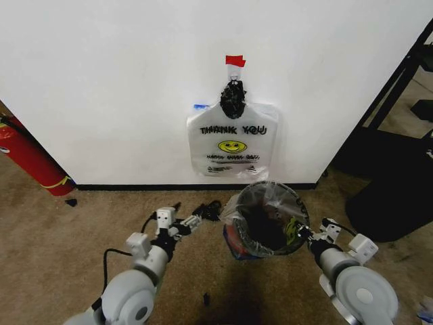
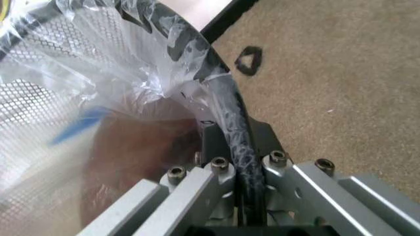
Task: Pick up the garbage bag from the wall and place it over the trash bin.
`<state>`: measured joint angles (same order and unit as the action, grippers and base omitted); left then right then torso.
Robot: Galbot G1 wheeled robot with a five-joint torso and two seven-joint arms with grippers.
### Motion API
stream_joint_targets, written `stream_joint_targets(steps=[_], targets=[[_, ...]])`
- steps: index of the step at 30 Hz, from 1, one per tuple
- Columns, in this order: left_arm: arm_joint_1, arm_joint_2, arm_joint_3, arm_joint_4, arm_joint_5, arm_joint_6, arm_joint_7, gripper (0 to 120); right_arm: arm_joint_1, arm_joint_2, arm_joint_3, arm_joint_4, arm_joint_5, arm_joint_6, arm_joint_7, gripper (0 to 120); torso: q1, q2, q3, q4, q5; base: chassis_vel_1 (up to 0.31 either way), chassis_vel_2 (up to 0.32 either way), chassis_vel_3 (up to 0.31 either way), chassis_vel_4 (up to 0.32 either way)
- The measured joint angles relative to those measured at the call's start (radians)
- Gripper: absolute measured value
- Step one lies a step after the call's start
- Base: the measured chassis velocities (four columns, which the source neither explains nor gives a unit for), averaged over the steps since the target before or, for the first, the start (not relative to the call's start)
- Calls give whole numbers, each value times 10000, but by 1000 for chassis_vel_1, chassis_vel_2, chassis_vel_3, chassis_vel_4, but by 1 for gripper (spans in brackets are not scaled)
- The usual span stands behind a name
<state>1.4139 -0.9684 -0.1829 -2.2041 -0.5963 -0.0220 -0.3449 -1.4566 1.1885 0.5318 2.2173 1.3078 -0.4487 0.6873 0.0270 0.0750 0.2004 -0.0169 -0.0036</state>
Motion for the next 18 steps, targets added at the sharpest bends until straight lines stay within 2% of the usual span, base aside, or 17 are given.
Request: stream_joint_targets(steps=[2, 3, 6, 8, 10, 14, 18], targets=[[261, -207, -147, -15, 381, -255, 54, 100, 45, -101, -43, -26, 64, -17, -24, 0, 0, 0, -1, -3, -1, 0, 0, 0, 0], [668, -537, -426, -15, 1026, -642, 184, 100, 133, -227, -110, -76, 159, -63, -53, 0, 0, 0, 0, -3, -5, 0, 0, 0, 0], [1236, -979, -867, 76, 1851, -1224, 359, 100, 310, -380, -239, -221, 257, -102, -184, 0, 0, 0, -1, -2, 3, 0, 0, 0, 0], [1529, -1434, -1334, 378, 2457, -1769, 490, 100, 529, -498, -427, -469, 325, -168, -384, 0, 0, 3, 0, -3, -4, 0, 0, 0, 0], [1576, -1547, -1476, 417, 2537, -1867, 536, 100, 598, -527, -486, -557, 333, -201, -449, 0, 0, 2, 0, -8, -3, 0, 0, 0, 0], [1920, -2094, -2375, 449, 2659, -2259, 748, 100, 1034, -682, -880, -970, 343, -410, -716, 0, 0, 2, 0, -4, -2, 0, 0, 0, 0], [2156, -2116, -2958, 775, 2705, -2813, 925, 100, 1470, -745, -1258, -1247, 326, -479, -850, 0, 0, 3, 1, -5, -5, 0, 0, 0, 0]])
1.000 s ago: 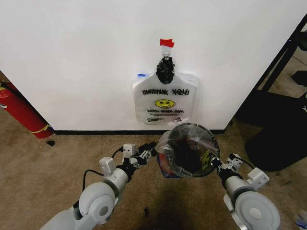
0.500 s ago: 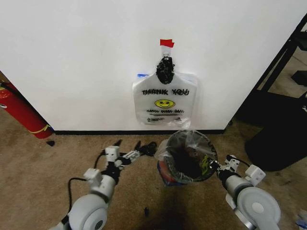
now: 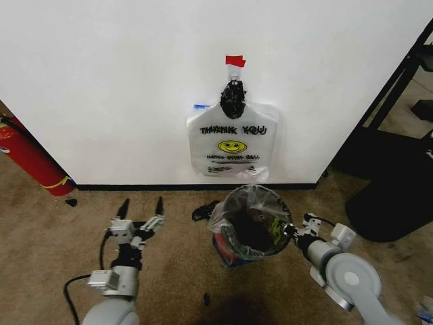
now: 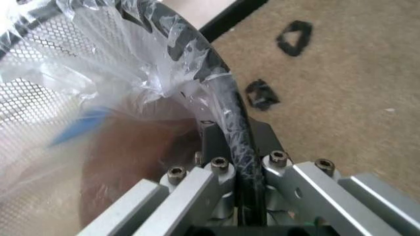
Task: Pick up the garbage bag from the wall and place it over the trash bin.
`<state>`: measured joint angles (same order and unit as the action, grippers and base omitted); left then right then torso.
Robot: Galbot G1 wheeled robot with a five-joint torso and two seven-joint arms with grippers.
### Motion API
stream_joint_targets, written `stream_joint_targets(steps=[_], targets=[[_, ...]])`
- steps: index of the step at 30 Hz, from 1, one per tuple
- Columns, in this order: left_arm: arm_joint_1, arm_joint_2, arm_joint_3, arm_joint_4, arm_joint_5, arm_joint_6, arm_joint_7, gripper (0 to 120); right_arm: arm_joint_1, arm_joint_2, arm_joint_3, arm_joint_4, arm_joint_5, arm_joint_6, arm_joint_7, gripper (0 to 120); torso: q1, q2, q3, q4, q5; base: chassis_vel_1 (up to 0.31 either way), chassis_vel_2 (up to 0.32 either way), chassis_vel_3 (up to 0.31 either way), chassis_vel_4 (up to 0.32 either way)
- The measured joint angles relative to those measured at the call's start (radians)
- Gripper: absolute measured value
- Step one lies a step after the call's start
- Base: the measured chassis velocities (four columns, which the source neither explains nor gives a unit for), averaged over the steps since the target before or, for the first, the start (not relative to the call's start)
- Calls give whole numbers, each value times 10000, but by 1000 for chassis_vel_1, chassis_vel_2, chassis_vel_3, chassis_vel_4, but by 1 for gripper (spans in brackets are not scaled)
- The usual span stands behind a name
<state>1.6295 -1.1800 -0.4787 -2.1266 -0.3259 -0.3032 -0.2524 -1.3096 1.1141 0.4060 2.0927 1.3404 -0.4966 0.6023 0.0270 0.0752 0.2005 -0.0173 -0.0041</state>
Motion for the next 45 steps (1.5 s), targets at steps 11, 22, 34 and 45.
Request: stream_joint_targets(steps=[11, 22, 34, 45], targets=[[982, -327, -885, 215, 37, -1140, -111, 100, 1371, 244, -1526, -902, -188, -429, 388, 0, 0, -1, 0, 1, 2, 0, 0, 0, 0], [870, -463, -709, 18, -29, -1065, -450, 100, 2033, 285, -2205, -1623, -912, -444, 383, 0, 0, -2, 0, 0, 2, 0, 0, 0, 0], [713, -554, -450, 330, -18, -995, -552, 100, 2261, 469, -2379, -2119, -1146, -415, 96, 23, 0, -2, -1, 1, 3, 0, 0, 0, 0], [598, -565, -273, 482, -23, -872, -575, 100, 2195, 483, -2065, -1796, -895, -838, -46, 64, 0, -2, -1, 1, 3, 0, 0, 0, 0]])
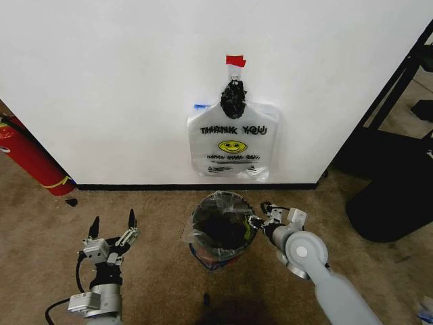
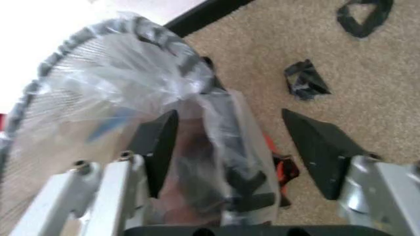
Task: Pick up the garbage bag from the wall and place it over the trash bin.
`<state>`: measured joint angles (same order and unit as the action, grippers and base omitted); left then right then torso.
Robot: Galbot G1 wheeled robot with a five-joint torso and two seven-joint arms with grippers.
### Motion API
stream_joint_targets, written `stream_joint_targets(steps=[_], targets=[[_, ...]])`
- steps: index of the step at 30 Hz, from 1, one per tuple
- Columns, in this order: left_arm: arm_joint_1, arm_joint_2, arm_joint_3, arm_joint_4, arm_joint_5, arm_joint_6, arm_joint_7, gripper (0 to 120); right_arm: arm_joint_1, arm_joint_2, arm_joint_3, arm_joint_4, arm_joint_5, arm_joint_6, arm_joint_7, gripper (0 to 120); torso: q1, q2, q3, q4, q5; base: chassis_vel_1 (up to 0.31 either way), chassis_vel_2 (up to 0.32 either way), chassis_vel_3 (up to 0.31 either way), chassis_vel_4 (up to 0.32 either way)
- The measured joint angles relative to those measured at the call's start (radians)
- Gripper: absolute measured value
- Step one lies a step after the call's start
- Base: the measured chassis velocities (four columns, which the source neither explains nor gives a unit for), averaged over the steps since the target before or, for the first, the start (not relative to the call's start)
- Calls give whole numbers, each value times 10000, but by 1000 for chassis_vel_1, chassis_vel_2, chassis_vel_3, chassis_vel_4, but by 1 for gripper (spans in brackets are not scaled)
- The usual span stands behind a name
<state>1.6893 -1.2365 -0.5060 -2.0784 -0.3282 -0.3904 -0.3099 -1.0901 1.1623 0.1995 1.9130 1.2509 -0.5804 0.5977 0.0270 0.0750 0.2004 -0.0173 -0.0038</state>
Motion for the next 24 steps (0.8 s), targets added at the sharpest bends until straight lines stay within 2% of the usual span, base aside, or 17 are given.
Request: stream_joint_targets(steps=[1, 7, 8, 11, 14, 16, 24], targets=[[0, 0, 0, 0, 0, 0, 0, 100, 0, 0, 0, 0, 0, 0, 0, 64, 0, 0, 0, 0, 0, 0, 0, 0, 0], [29, 1, -50, -122, 28, 74, -6, 100, -350, -56, 397, 497, 51, -59, -380, 90, 0, 0, 0, 1, 1, 0, 0, 0, 0], [29, 1, -50, -122, 28, 74, -6, 100, -350, -56, 397, 497, 51, -59, -380, 90, 0, 0, 0, 1, 1, 0, 0, 0, 0], [40, -30, -104, -181, 79, 99, -10, 100, -823, -95, 739, 972, -880, 271, -901, 98, 0, 0, 0, 1, -1, 0, 0, 0, 0], [44, -64, -127, -296, 82, 226, 23, 100, -1395, -86, 1091, 1523, -1771, 779, -1316, 100, 0, 0, 0, 0, 1, 0, 0, 0, 0], [47, -69, -130, -327, 80, 255, 43, 100, -1475, -75, 1147, 1603, -1874, 851, -1346, 100, 0, 0, 0, 0, 0, 0, 0, 0, 0], [20, -92, 198, -846, 233, 633, 154, 100, -3359, 384, 2542, 3429, -3715, 1787, -2009, 100, 0, 0, -1, -1, 0, 0, 0, 0, 0]])
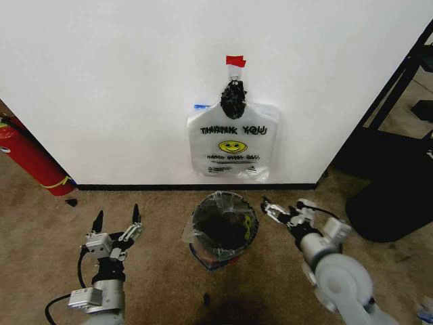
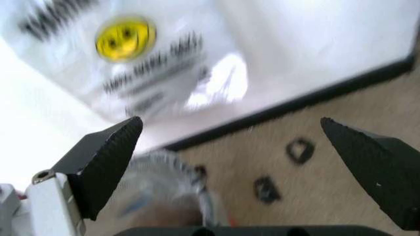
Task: Pick up the garbage bag from the wall and place it over the trash bin.
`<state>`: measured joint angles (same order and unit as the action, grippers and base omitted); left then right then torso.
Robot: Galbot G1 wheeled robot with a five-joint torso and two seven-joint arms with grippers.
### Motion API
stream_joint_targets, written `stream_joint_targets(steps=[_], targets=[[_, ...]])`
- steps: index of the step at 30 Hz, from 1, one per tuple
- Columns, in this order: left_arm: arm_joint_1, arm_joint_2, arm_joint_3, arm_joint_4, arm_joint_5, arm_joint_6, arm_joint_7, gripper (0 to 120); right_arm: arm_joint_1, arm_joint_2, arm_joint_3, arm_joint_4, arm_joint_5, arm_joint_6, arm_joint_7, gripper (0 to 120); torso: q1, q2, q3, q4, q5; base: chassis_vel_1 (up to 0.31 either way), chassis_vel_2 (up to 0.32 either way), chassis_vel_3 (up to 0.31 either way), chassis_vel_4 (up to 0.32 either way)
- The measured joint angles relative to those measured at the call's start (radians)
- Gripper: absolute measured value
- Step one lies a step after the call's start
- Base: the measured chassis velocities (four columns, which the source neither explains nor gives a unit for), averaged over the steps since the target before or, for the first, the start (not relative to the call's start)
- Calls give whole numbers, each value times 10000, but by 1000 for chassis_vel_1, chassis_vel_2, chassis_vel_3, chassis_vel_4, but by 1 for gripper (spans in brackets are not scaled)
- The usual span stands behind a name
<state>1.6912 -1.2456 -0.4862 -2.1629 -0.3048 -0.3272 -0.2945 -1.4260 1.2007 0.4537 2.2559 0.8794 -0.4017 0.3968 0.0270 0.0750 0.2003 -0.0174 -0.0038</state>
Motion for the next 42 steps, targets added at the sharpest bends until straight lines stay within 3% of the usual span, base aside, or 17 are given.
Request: stream_joint_targets(steps=[7, 10, 12, 17, 23, 28, 42], targets=[[100, 21, 197, -477, 275, 243, 31, 100, -1287, 389, 867, 1191, -1227, 984, -750, 100, 0, 0, 0, 5, 0, 0, 0, 0, 0], [153, 0, 201, -654, 494, 298, 2, 100, -2450, 846, 844, 1591, -2468, 2052, -1534, 100, -1, 0, 0, 1, -1, 0, 0, 0, 0], [171, 0, 203, -704, 512, 308, -3, 100, -2662, 940, 819, 1593, -2857, 2325, -1655, 100, -1, 0, 0, 0, 0, 0, 0, 0, 0], [209, -17, 239, -794, 621, 301, -38, 100, -3554, 1492, 925, 1394, -5380, 4546, -2378, 100, 0, 0, 1, 2, -1, 0, 0, 0, 0], [281, -130, 329, -794, 941, 106, -127, 100, -4216, 1946, 1430, 758, -5955, 6190, -3047, 100, 0, 0, 1, 1, -1, 0, 0, 0, 0], [302, -197, 325, -917, 1203, 40, -198, 100, -4516, 2124, 1638, 669, -5942, 6778, -3474, 100, 0, 0, 1, 0, -1, 0, 0, 0, 0], [347, -489, 497, -970, 1708, -45, -364, 100, -4389, 2249, 1702, 546, -6939, 6996, -3860, 100, 1, 0, 1, 2, 0, 0, 0, 0, 0]])
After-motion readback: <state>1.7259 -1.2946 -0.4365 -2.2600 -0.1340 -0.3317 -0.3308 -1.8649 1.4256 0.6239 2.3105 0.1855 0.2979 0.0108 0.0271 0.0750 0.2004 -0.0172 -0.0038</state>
